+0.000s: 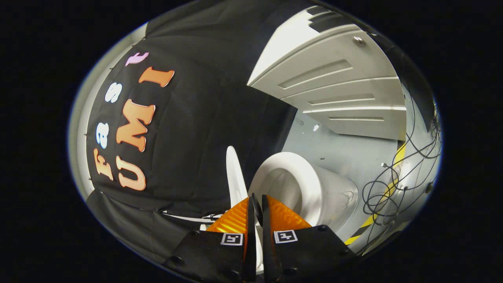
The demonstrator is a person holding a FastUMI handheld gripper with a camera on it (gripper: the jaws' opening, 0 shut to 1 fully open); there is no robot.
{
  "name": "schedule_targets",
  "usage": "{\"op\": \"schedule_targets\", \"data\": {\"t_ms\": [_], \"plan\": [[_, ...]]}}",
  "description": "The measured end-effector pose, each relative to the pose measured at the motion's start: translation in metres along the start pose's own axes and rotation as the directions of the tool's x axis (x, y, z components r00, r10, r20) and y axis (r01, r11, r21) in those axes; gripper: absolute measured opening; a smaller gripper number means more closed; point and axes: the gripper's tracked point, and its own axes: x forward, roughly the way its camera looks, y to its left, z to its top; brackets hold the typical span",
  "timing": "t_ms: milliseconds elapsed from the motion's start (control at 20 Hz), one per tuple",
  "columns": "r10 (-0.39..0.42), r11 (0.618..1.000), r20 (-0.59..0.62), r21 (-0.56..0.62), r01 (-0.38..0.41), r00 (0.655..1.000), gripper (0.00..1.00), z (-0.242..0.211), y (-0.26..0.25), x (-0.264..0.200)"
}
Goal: Open the toilet lid.
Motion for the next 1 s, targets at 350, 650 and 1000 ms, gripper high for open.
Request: {"op": "schedule_targets", "data": {"t_ms": [350, 650, 1000], "plan": [[0.079, 0.988, 0.045, -0.136, -0.072, 0.996, 0.15, -0.017, 0.093, -0.019], [0.079, 0.963, 0.085, -0.263, -0.054, 0.993, 0.15, -0.041, 0.148, -0.03], [0.109, 0.932, 0.076, -0.355, -0.075, 0.991, 0.18, -0.077, 0.201, -0.041]]}}
